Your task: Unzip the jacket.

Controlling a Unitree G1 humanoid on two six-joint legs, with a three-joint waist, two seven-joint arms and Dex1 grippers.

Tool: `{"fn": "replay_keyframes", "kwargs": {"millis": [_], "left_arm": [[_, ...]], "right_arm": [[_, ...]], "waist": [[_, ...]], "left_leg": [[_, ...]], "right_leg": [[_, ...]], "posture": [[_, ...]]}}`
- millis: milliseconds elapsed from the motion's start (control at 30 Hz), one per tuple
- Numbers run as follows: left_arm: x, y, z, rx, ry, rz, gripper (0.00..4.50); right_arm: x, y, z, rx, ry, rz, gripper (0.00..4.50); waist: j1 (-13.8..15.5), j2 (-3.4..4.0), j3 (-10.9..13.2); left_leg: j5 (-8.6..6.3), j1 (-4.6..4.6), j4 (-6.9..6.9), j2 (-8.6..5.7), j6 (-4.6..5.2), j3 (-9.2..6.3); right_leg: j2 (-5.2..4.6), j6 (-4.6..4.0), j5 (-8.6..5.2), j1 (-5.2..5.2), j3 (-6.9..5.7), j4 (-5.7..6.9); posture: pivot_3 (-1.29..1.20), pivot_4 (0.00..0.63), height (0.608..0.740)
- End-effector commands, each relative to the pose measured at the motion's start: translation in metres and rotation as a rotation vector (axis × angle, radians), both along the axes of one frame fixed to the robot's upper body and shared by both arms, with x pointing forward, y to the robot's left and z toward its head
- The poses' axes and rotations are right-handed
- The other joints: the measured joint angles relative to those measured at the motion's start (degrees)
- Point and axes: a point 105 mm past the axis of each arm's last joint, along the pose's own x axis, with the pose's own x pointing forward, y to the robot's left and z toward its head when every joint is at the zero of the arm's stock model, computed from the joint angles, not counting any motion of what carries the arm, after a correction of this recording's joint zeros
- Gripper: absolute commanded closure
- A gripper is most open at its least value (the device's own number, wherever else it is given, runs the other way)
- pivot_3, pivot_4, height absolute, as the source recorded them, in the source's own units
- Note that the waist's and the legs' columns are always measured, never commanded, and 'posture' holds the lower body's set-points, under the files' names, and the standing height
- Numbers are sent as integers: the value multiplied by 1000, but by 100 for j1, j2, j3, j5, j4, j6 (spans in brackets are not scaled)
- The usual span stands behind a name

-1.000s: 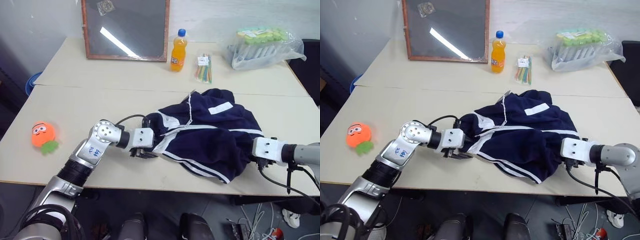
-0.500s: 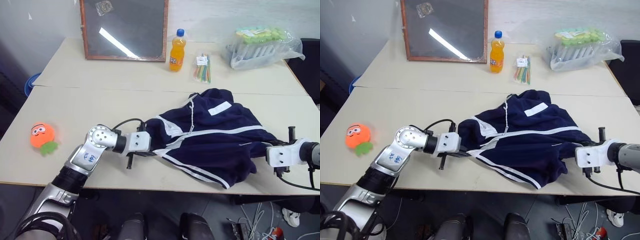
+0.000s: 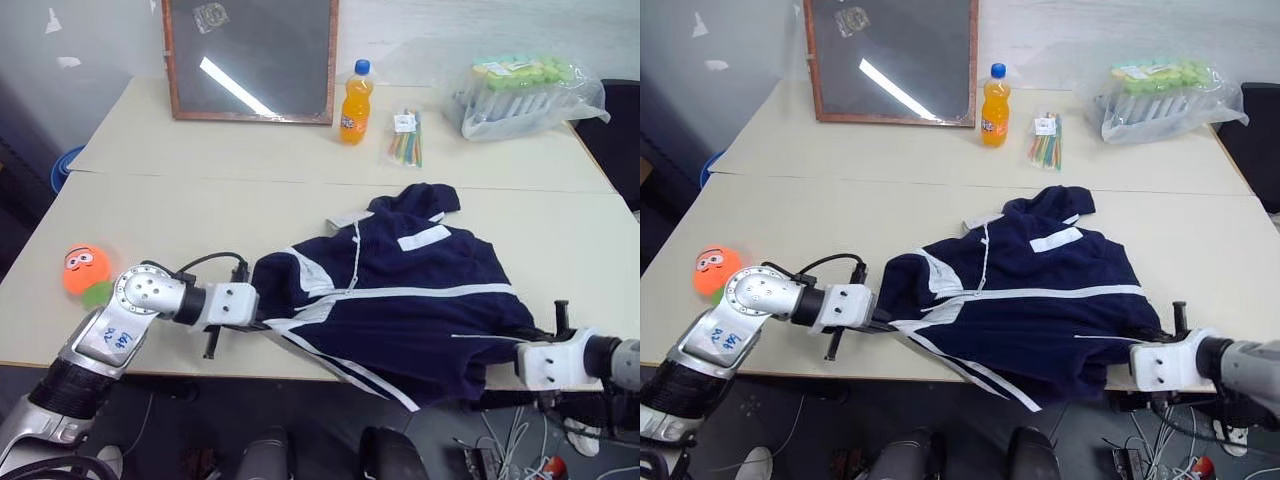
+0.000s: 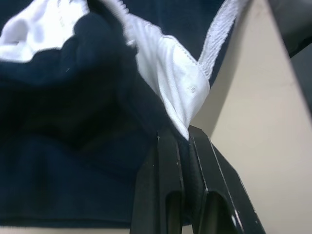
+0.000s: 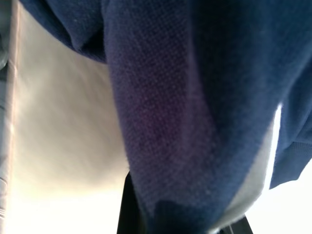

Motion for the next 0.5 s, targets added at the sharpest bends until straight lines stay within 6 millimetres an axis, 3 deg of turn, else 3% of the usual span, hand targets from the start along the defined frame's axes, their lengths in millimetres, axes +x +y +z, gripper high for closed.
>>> {"fn": "replay_keyframes", "kwargs": {"millis": [33, 133, 333, 367, 433, 500], "left_arm": [[15, 16, 2, 15, -37, 67, 4470], [14, 10, -2, 6, -26, 44, 4470], [2, 5, -5, -6, 39, 16, 4500], [1, 7, -6, -5, 48, 25, 4074], [-4, 9, -6, -8, 77, 31, 3742], [-7, 10, -4, -19, 95, 40, 3118]], "right_arm": [[-2, -11, -2, -18, 0, -106, 4500], [-6, -6, -8, -5, 15, -121, 4500], [-7, -14, 0, 5, 18, -154, 2677], [-8, -14, 5, 20, 26, -157, 2278], [-9, -13, 13, 44, 46, -154, 1711], [-11, -14, 21, 51, 65, -157, 1035]], "waist": [[0, 0, 0], [-8, 0, 0], [0, -2, -1], [2, -2, -1], [-1, -2, -1], [-3, -2, -1]], "left_leg": [[0, 0, 0, -1, 0, 1], [0, 0, -2, -2, 0, 3], [0, 3, -1, -3, 0, 7], [0, 3, 0, -4, 0, 7], [0, 3, 0, -4, 0, 6], [0, 4, -1, -3, 0, 4]], "right_leg": [[0, 0, 0, 0, -1, 0], [0, 0, 0, -2, 0, 1], [1, 0, 0, 5, -1, 0], [1, 0, 0, 6, -1, -1], [1, 0, 0, 8, -3, -2], [1, 0, 0, 8, -3, -1]], "posture": [[0, 150, 740], [0, 150, 740], [0, 150, 740], [0, 150, 740], [0, 150, 740], [0, 150, 740]]}}
